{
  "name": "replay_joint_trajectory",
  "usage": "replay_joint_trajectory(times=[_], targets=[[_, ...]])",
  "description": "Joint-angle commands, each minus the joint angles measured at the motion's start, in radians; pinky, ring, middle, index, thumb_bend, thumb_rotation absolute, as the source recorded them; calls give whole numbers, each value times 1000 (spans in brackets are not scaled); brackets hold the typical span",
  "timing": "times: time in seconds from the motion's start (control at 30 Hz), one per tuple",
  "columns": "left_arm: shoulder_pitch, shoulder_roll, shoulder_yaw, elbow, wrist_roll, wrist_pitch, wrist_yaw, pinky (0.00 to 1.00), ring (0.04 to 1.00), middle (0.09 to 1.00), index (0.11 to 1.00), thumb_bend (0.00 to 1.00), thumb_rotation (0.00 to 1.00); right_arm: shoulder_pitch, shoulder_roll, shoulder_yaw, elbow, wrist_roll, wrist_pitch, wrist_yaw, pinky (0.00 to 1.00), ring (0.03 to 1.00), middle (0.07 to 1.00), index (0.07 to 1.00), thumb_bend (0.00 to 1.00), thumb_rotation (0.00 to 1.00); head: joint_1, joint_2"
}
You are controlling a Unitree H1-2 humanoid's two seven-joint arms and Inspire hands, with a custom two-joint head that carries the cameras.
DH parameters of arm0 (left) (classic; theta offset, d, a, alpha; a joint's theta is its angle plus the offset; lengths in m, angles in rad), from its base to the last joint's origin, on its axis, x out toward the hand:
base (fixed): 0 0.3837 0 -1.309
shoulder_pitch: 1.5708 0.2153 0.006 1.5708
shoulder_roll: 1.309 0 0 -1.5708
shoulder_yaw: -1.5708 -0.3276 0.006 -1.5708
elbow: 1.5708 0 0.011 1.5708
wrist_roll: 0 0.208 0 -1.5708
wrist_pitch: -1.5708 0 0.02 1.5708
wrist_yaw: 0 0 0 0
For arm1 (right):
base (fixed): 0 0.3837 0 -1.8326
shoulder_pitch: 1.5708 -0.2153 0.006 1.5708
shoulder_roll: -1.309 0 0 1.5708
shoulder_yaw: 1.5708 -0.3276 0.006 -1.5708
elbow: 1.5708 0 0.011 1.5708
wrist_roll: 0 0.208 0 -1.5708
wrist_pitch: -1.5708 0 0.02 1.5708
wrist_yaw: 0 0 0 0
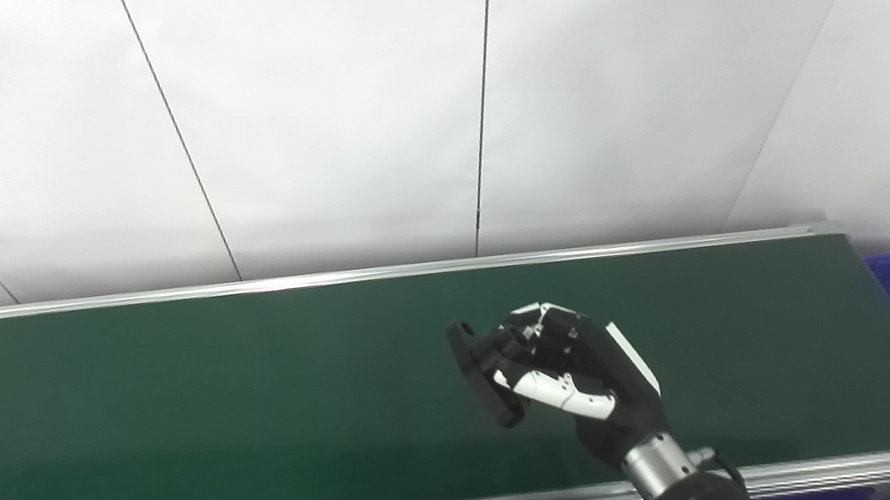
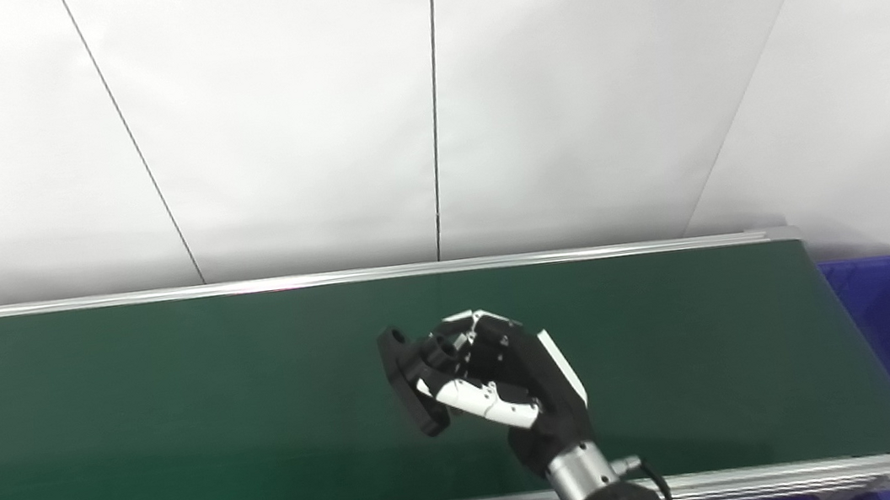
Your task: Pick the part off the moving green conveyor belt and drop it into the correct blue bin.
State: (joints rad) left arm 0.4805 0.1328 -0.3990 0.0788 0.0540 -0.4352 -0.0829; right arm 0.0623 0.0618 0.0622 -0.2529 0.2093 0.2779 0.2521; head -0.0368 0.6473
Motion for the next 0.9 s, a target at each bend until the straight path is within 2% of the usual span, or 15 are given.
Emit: replay_joint_trajectory(times=[0.0,0.1,0.3,0.47,0.67,0.73,0.77,0.8,0.87], targets=[[14,5,7,-38,0,-29,-17,869,910,893,913,1000,971,-3,2,-6,-16,30,-18,-6,168,219,305,484,510,140,-1,2],[20,3,17,-44,3,-25,-26,872,910,893,911,1000,977,10,4,-14,-18,58,-16,-13,163,216,311,483,509,137,-5,3],[26,10,33,-54,-7,-22,-45,884,917,902,914,1000,987,45,44,-92,-32,315,112,-27,158,214,322,483,507,129,-43,13],[31,18,53,-60,-17,-24,-65,917,928,909,928,1000,998,91,45,-117,-56,437,183,-51,134,186,311,482,510,132,-80,27],[41,33,75,-95,-31,-4,-81,923,930,917,947,1000,1000,168,11,-81,-126,533,192,-112,132,185,309,482,507,133,-126,63],[45,42,87,-116,-45,8,-89,933,933,918,949,1000,1000,204,-7,-65,-160,590,192,-140,132,189,314,482,506,133,-173,104],[47,45,92,-123,-50,12,-93,940,935,920,950,1000,1000,216,-15,-59,-173,611,192,-152,133,192,318,483,506,132,-178,108],[48,52,98,-135,-59,18,-97,943,936,920,950,1000,1000,227,-23,-52,-188,631,192,-165,133,193,322,483,507,132,-206,138],[49,62,110,-153,-67,25,-104,950,939,919,953,1000,1000,241,-41,-45,-210,660,192,-181,137,202,332,483,508,131,-221,160]])
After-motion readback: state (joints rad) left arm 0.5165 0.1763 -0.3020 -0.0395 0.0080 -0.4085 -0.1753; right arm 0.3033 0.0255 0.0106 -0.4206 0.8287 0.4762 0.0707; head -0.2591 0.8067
